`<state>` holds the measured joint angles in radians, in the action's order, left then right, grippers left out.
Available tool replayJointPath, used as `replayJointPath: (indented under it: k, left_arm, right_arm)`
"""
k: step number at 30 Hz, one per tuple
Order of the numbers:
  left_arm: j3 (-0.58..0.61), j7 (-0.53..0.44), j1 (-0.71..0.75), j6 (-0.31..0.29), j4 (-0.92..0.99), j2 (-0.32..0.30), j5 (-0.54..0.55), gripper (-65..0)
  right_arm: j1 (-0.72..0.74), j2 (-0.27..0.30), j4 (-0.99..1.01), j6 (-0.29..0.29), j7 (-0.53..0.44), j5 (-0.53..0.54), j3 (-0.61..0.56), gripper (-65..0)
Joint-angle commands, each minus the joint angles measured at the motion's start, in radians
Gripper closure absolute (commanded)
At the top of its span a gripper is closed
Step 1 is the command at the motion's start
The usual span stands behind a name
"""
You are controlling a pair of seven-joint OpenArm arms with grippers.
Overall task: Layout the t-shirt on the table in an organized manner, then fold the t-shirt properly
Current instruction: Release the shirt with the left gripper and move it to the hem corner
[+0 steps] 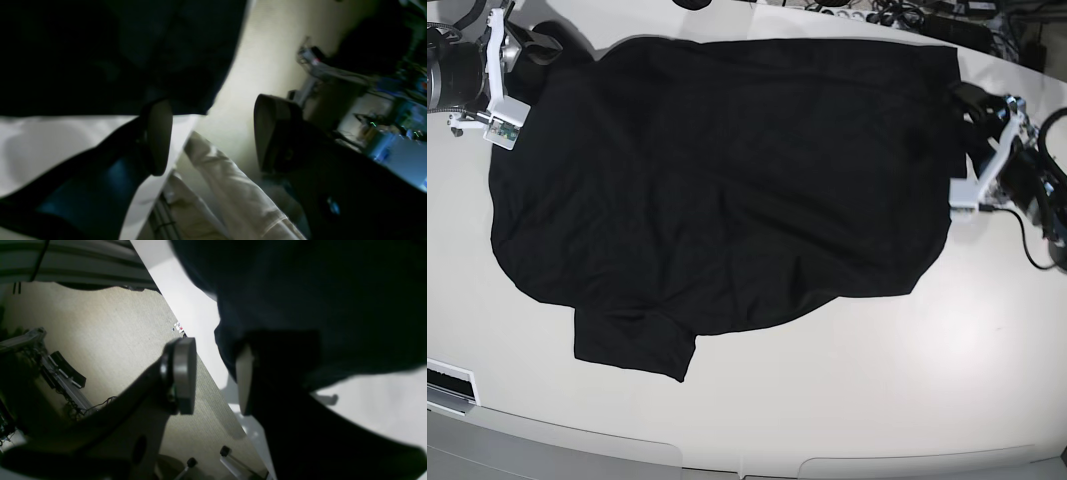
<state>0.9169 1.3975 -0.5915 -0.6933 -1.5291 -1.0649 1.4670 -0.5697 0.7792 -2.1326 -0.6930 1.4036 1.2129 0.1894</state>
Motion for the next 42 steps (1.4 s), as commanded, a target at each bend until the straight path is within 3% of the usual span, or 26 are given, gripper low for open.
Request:
replayJointPath:
  k: [1,5,7,10,14,19,24,29,37,39,40,42]
  left_arm:
    - [-0.042,-0.001,-0.033,-0.005,-0.007,-0.018,0.017,-40.0]
    - [-0.210,-0.154,-0.034,-0.005,0.024,-0.012,-0.152,-39.9]
    - [-0.301,-0.207,-0.035,0.029,0.090,0.010,-0.222,-39.9]
    - [-0.450,-0.268,-0.035,0.075,0.260,0.079,-0.289,-39.9]
    - [-0.625,-0.291,-0.035,0.076,0.553,0.198,-0.312,-39.9]
    - [-0.769,-0.310,-0.035,0.013,0.869,0.315,-0.311,-39.9]
    - [-0.819,-0.406,-0.014,-0.005,1.039,0.372,-0.320,-39.9]
    - [-0.821,-0.556,0.047,-0.005,1.054,0.426,-0.471,-39.9]
    - [-0.821,-0.668,0.079,-0.005,1.054,0.523,-0.628,-39.9]
    - [-0.821,-0.709,0.079,0.019,1.053,0.531,-0.657,-39.5]
    - [-0.821,-0.733,0.079,0.027,1.053,0.531,-0.668,-36.2]
    - [-0.821,-0.780,0.078,0.062,1.053,0.530,-0.706,-20.2]
  right_arm:
    - [0.002,0.019,-0.014,-0.005,-0.007,0.018,0.008,-22.9]
    - [0.002,0.019,-0.014,-0.005,-0.007,0.018,0.008,-22.9]
    - [0.002,0.019,-0.014,-0.005,-0.007,0.018,0.008,-22.9]
    - [0.002,0.019,-0.014,-0.005,-0.007,0.018,0.008,-22.9]
    - [0.002,0.019,-0.014,-0.005,-0.007,0.018,0.008,-22.9]
    - [0.005,0.019,-0.014,-0.005,-0.009,0.018,0.008,-22.9]
    - [0.005,0.019,-0.014,-0.005,-0.016,0.018,0.008,-22.9]
    - [0.005,0.019,-0.014,-0.005,-0.021,0.018,0.008,-22.9]
    - [0.005,0.019,-0.014,-0.005,-0.034,0.018,0.008,-22.9]
    - [0.005,0.019,-0.014,0.004,-0.034,0.018,0.008,-22.9]
    - [0.005,0.019,-0.014,0.005,-0.034,0.018,0.008,-22.9]
    - [0.005,0.019,-0.014,0.005,-0.035,0.018,0.008,-22.9]
